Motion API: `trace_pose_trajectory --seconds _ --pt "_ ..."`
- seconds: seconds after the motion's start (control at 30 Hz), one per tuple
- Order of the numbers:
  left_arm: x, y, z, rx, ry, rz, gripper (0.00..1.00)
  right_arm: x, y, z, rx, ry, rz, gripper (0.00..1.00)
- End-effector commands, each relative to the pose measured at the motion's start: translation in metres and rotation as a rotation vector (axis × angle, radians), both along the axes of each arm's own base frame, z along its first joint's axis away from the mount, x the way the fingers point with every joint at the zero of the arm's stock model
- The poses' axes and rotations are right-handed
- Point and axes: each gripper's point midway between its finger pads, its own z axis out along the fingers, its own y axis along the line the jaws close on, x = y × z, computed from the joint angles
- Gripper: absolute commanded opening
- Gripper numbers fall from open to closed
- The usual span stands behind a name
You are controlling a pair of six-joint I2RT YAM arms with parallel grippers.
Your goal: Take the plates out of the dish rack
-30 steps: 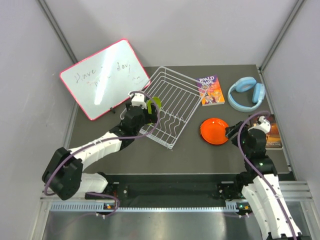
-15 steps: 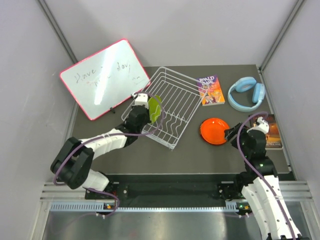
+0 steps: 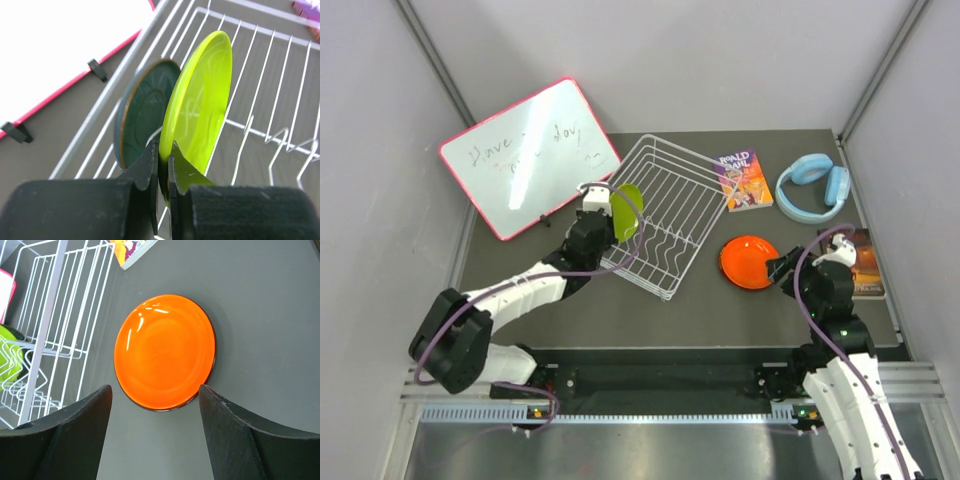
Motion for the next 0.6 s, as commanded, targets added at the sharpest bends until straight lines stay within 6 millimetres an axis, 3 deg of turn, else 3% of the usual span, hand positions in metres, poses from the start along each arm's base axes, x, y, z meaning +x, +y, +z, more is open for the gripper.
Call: trace_pose_trajectory --seconds 0.0,0.3,0.5,0.57 --pt "-0.002 0.007 0.066 -0.088 -0.156 0.033 0.0 0.002 0.001 0.024 -0.012 -0.067 0.023 0.71" --pt "-0.025 0.011 0.097 -0.172 -0.195 -0.015 0.0 -0.003 0.004 0.038 0.01 -0.115 0.031 0.73" --pt "-0.054 0.006 0.116 -0.383 -0.183 -0.072 0.0 -0.002 0.041 0.047 0.106 -0.209 0.223 0.75" --pt "-0.064 0.001 0.113 -0.428 -0.142 -0.102 0.0 -0.001 0.049 0.053 0.126 -0.244 0.263 0.75"
